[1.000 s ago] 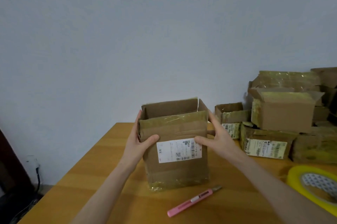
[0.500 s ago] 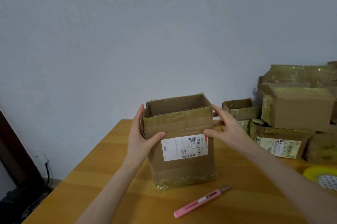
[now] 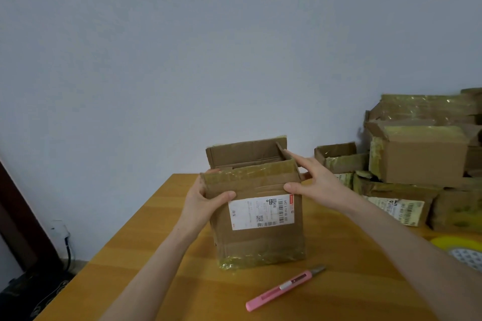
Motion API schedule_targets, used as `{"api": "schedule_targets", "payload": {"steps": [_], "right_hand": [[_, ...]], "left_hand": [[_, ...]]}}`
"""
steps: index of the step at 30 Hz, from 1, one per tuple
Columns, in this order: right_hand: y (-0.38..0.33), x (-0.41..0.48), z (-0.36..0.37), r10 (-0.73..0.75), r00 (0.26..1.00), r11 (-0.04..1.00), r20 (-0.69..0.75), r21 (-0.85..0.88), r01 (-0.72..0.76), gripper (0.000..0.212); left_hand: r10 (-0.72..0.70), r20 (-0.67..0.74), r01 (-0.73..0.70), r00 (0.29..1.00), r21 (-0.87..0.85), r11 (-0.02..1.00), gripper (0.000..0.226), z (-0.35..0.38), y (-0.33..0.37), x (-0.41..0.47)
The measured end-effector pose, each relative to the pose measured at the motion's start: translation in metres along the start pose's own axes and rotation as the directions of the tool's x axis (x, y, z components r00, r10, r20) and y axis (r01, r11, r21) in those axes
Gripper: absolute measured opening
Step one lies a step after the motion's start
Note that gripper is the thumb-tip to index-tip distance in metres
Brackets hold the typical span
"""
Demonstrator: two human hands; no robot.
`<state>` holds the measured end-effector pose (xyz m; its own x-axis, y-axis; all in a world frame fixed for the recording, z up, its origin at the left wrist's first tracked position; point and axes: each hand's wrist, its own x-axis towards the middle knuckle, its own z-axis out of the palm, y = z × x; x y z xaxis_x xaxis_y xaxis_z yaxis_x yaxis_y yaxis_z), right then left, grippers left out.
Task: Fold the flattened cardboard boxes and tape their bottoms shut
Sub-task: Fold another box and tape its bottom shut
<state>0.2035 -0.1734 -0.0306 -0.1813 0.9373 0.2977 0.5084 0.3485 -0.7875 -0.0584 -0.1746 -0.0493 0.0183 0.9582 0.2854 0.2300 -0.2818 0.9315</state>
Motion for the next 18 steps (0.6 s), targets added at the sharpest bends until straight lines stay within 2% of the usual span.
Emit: {"api": "schedule_targets", "payload": {"steps": [3, 7, 9, 11, 13, 15, 17, 18], "right_hand": [[-0.004, 0.001, -0.006, 0.030, 0.997, 0.997, 0.075, -0.069, -0.025, 0.073], [-0.009, 0.009, -0.010, 0.093, 0.981, 0.965, 0.172, -0.258, -0.046, 0.070], [-0.008, 0.010, -0.006, 0.143, 0.966, 0.956, 0.217, -0.282, -0.078, 0.066], [-0.004, 0.006, -0.003, 0.148, 0.967, 0.981, 0.209, -0.156, -0.117, 0.061], [0.000, -0.001, -0.002, 0.116, 0.984, 0.990, 0.133, 0.066, -0.125, 0.057], [0.002, -0.008, -0.001, 0.111, 0.992, 0.961, 0.062, 0.247, -0.123, 0.067], [0.003, -0.010, 0.003, 0.119, 0.993, 0.954, 0.006, 0.277, -0.116, 0.072], [0.003, -0.010, 0.006, 0.117, 0.993, 0.961, -0.022, 0.255, -0.108, 0.069]], "left_hand": [[0.016, 0.004, -0.015, 1.000, -0.087, 0.996, 0.035, -0.004, 0.002, -0.005], [-0.009, 0.042, 0.014, 0.999, -0.111, 0.994, 0.043, -0.005, 0.006, -0.006], [0.001, 0.087, 0.006, 0.996, -0.080, 0.997, 0.040, -0.007, 0.008, -0.007], [0.014, 0.116, -0.009, 0.993, -0.047, 0.999, 0.030, -0.013, 0.006, -0.007], [0.027, 0.115, -0.021, 0.993, -0.055, 0.998, 0.025, -0.018, 0.005, -0.009], [0.051, 0.065, -0.047, 0.997, -0.063, 0.997, 0.018, -0.019, 0.007, -0.009], [0.071, -0.012, -0.071, 0.997, -0.068, 0.995, 0.014, -0.018, 0.011, -0.008], [0.091, -0.032, -0.093, 0.995, -0.069, 0.993, 0.022, -0.020, 0.012, -0.006]]}}
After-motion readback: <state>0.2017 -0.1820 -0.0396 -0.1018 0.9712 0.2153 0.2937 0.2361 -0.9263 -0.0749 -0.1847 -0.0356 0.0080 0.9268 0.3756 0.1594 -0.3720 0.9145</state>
